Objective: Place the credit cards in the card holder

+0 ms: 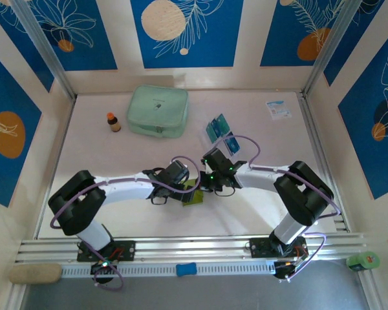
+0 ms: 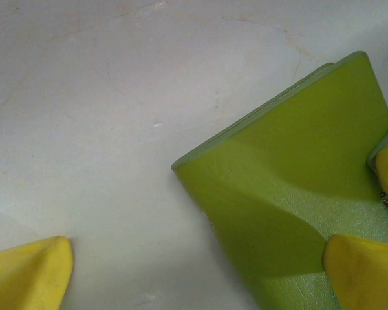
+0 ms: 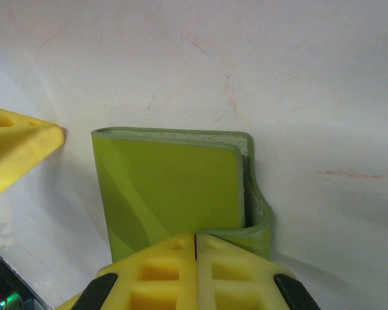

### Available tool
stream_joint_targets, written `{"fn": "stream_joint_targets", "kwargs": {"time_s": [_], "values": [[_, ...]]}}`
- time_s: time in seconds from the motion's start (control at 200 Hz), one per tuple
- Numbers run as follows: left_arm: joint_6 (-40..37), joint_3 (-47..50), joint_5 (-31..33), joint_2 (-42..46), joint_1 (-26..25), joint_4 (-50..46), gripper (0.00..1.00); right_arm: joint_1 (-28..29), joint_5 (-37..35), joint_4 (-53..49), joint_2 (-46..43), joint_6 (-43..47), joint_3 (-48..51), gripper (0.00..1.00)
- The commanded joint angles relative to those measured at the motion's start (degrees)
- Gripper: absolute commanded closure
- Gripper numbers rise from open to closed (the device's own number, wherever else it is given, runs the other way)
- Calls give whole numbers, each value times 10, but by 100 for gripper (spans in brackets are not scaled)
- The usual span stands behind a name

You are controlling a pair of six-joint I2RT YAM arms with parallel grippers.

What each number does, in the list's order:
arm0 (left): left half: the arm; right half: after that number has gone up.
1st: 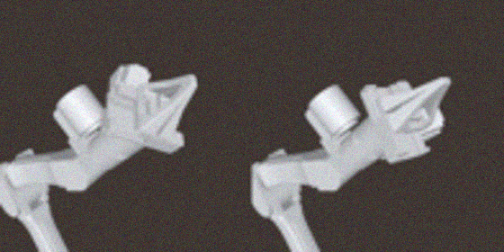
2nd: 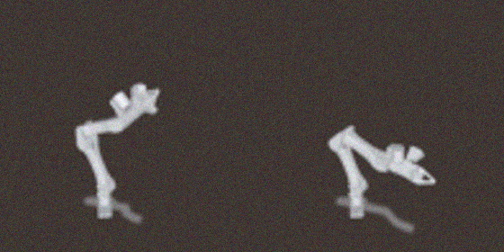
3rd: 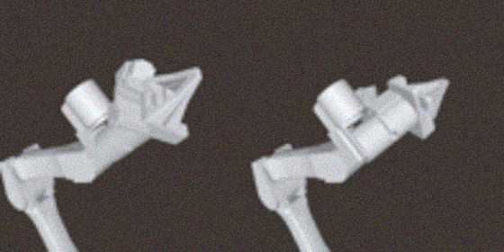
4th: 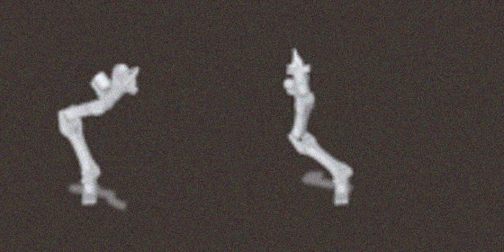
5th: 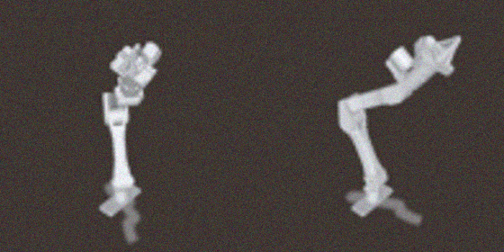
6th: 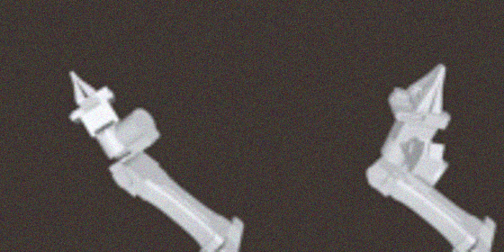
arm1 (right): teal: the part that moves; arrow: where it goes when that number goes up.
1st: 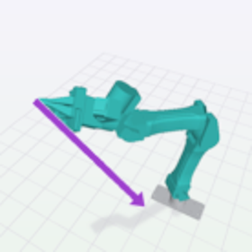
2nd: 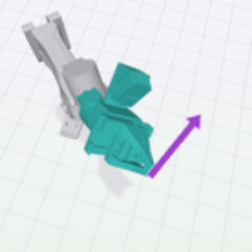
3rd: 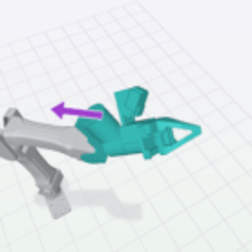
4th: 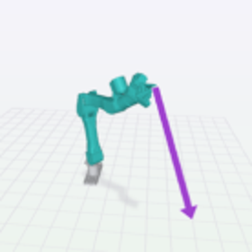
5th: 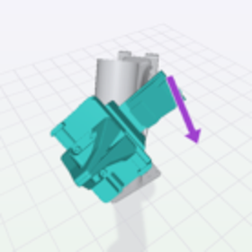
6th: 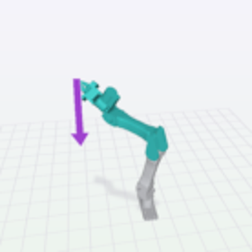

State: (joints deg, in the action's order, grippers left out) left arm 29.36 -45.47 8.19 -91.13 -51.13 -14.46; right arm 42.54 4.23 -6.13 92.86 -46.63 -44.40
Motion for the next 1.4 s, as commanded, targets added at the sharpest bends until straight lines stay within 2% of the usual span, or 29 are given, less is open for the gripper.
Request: {"fn": "stream_joint_targets", "kwargs": {"time_s": [0.0,0.59,0.805,1.395], "values": [[-11,21,28,-22,-3,-45,0,33,0,-55,23,-12,44,100],[-10,17,27,-22,-2,-46,0,100,-85,-91,6,-23,72,100],[-11,15,29,-23,-3,-48,0,128,-106,-74,-4,-34,98,100],[-3,26,24,-21,-2,-37,0,150,-53,-21,26,-8,99,100]]}}
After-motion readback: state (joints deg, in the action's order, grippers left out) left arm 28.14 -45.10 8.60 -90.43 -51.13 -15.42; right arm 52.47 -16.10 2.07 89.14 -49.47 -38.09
